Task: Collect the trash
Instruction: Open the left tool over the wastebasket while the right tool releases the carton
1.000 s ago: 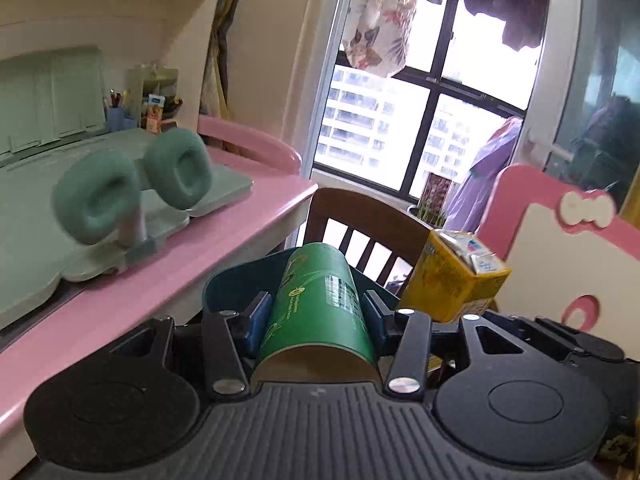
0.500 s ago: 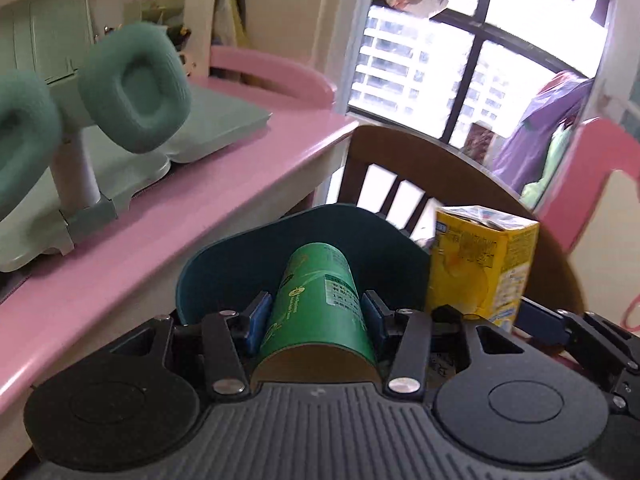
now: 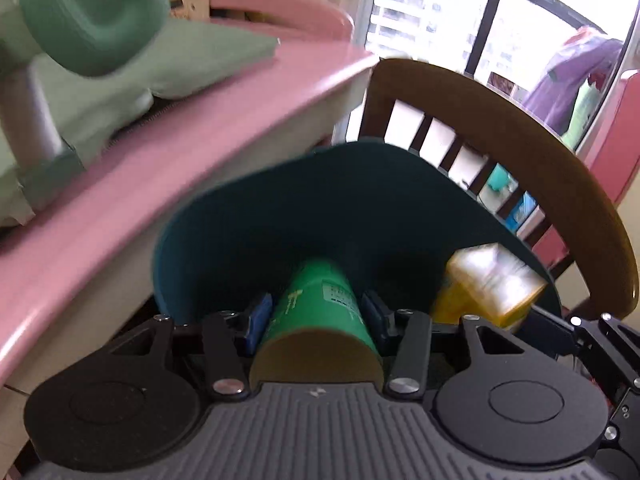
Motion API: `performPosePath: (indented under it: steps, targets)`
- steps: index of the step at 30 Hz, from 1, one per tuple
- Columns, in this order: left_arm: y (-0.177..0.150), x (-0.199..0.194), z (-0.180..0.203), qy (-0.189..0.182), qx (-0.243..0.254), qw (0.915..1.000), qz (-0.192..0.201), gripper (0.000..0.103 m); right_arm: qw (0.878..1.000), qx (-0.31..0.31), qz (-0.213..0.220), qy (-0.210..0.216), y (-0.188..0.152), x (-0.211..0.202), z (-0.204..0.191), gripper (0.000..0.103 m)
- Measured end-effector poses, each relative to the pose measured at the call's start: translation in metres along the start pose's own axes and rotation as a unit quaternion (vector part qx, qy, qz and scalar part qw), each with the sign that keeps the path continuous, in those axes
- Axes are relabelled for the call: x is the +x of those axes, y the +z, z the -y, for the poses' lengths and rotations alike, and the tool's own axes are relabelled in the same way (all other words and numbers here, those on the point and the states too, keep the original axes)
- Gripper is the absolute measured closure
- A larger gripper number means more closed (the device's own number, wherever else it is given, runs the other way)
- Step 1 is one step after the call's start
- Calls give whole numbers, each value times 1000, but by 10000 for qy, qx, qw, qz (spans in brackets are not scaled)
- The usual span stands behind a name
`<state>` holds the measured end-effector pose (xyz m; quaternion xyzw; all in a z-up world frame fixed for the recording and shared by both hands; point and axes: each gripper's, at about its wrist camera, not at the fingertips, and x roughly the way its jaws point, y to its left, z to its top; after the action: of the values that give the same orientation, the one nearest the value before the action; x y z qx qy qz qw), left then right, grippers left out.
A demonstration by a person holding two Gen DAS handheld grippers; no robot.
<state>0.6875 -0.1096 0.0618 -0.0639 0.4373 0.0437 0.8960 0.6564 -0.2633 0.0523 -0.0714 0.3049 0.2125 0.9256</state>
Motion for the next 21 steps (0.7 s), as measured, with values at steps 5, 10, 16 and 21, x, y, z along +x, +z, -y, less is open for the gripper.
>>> performPosePath:
  steps: [5, 10, 16, 21]
  targets:
    - [-3, 1, 7, 171, 214, 9996, 11, 53, 9999, -110, -85, -29, -3, -1, -2, 46]
    - [-7, -5, 10, 100, 265, 9995, 127, 35, 9996, -260, 4, -82, -8, -13, -5, 39]
    - [-13, -28, 15, 48, 326, 9990, 318, 29, 9994, -298, 167, -103, -12, -37, -7, 30]
    - [-25, -56, 16, 86, 487, 9974, 523, 28, 9994, -172, 278, 56, -18, -64, -11, 24]
